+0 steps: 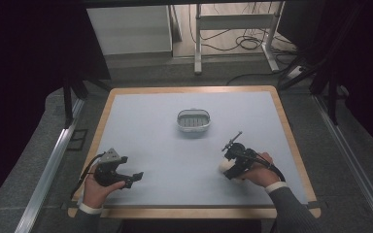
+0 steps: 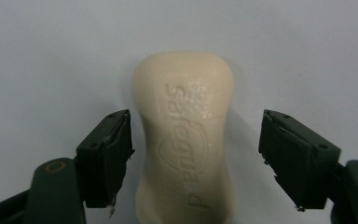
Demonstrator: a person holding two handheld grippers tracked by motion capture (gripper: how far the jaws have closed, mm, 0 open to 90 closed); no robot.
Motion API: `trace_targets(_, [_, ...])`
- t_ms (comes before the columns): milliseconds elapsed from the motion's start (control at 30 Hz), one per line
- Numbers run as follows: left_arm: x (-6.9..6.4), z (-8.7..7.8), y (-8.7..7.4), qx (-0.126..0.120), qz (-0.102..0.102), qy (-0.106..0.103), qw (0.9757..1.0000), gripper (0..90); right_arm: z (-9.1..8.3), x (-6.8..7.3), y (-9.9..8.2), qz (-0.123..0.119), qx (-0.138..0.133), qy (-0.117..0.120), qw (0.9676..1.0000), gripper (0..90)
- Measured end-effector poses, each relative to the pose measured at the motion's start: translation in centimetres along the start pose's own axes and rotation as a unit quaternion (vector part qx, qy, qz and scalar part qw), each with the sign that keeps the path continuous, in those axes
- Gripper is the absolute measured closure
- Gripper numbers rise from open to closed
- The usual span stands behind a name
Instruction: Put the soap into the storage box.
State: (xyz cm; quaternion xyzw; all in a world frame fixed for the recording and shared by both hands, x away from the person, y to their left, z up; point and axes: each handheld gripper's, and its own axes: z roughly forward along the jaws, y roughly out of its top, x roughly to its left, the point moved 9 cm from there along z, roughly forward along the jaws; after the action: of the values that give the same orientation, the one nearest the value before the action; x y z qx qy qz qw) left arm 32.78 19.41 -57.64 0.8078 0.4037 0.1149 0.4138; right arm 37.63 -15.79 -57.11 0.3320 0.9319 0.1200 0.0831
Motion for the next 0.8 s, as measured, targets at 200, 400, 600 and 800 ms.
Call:
trace_targets(200, [-0.1,0.0,0.0,0.0,0.0,-0.002,1.0,7.3,0.5,0.3,-0.4,-0.005,0.029,0.005,0.9996,35.9])
trace_targets(400, [-0.1,0.0,0.0,0.0,0.001,-0.001,1.0,7.3,0.7,0.4,-0.2,-0.009,0.046,0.005,0.9989,48.5])
trace_targets(600, [0.0,-0.1,0.0,-0.002,-0.001,0.0,1.0,7.3,0.6,0.2,-0.2,-0.005,0.048,0.01,0.9988,49.5])
trace_targets(800, [0.0,0.0,0.0,0.001,0.001,0.0,1.0,7.3,-0.5,-0.4,0.1,0.003,0.03,0.005,0.9995,49.7])
